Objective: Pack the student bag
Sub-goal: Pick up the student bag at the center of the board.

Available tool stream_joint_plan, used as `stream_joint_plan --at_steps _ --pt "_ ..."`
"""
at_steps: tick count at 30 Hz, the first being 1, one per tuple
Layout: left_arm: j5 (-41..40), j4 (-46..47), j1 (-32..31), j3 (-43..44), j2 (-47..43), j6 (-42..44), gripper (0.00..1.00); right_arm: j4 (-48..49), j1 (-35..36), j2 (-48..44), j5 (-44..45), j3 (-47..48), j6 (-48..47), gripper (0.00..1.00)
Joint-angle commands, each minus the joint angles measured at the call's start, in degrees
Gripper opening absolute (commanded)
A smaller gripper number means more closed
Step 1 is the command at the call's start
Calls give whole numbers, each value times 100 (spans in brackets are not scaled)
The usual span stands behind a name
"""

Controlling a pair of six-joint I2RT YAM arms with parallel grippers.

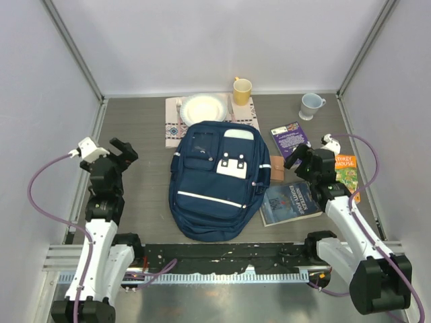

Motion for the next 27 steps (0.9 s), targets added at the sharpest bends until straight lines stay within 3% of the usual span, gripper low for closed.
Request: stream_joint_plan --at_steps 1,9,12,14,17,23,27 --pt "454 -1002 -7 526 382 -840 100 -28 20 243 -590 445 63 99" --pt "2475 -1075 -7 624 541 -878 100 -160 2 1095 -1268 866 -131 96" --pt "2760 -1337 -7 544 506 -860 99 -29 11 1429 -1661 937 -43 94" --pt "2384 -1400 -392 379 218 -738 100 156 11 1675 -1918 955 -16 91" --pt "1092 -1830 -1041 438 -38 -579 100 315 20 2017 -2147 972 -16 91" --pt "459 -2050 -2114 141 -39 -1069 99 578 196 2791 -2524 1227 -78 88" --pt "290 -2190 -2310 -53 -162 -1159 100 736 327 2942 -2631 1158 124 87"
